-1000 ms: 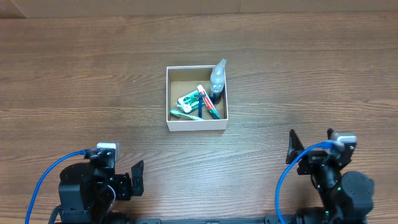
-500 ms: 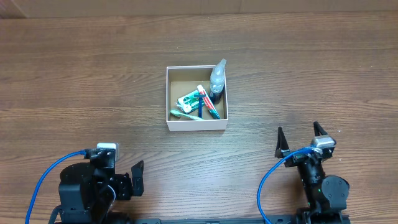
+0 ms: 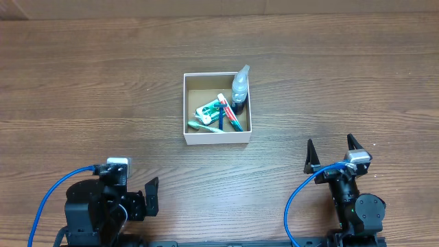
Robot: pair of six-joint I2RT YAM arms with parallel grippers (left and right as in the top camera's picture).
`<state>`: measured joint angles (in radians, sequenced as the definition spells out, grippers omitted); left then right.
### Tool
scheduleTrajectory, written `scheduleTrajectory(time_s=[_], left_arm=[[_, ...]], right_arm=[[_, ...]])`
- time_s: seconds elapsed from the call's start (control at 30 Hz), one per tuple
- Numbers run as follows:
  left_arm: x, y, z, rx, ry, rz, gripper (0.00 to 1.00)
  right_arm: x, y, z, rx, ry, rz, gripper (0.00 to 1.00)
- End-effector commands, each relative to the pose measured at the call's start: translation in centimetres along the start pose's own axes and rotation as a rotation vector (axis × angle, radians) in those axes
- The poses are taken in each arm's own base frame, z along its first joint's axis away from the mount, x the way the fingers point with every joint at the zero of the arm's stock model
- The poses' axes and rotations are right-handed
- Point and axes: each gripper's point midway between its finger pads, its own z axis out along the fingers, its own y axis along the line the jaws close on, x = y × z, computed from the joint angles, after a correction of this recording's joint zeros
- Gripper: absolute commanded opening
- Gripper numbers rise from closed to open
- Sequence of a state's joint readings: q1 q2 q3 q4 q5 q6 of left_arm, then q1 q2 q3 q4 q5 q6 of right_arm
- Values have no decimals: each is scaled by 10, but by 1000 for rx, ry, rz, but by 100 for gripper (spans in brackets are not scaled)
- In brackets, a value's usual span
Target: Pack container
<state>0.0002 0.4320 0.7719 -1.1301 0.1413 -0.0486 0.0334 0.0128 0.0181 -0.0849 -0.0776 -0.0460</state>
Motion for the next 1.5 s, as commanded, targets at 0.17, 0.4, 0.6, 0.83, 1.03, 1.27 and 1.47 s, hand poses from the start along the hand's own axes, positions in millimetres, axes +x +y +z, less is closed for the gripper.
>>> scheduleTrajectory(time_s=[0.17, 0.4, 0.6, 0.83, 1.03, 1.27, 1.47], left_arm=[[0, -1, 0, 6, -5, 13, 100], [0, -1, 0, 6, -5, 13, 100], [0, -1, -1, 6, -10, 14, 100], [10, 4, 9, -7, -105, 42, 100], [14, 11, 60, -4, -287, 100, 100], [-43, 10, 71, -49, -730, 297, 100], [-36, 14, 80, -62, -703, 288, 100]], right_arm=[[1, 0, 0, 0, -8, -5, 100], [1, 0, 0, 0, -8, -5, 100], [1, 0, 0, 0, -8, -5, 100], [1, 0, 0, 0, -8, -5, 100], [1, 0, 0, 0, -8, -5, 100], [1, 0, 0, 0, -8, -5, 100], [1, 0, 0, 0, -8, -5, 100]])
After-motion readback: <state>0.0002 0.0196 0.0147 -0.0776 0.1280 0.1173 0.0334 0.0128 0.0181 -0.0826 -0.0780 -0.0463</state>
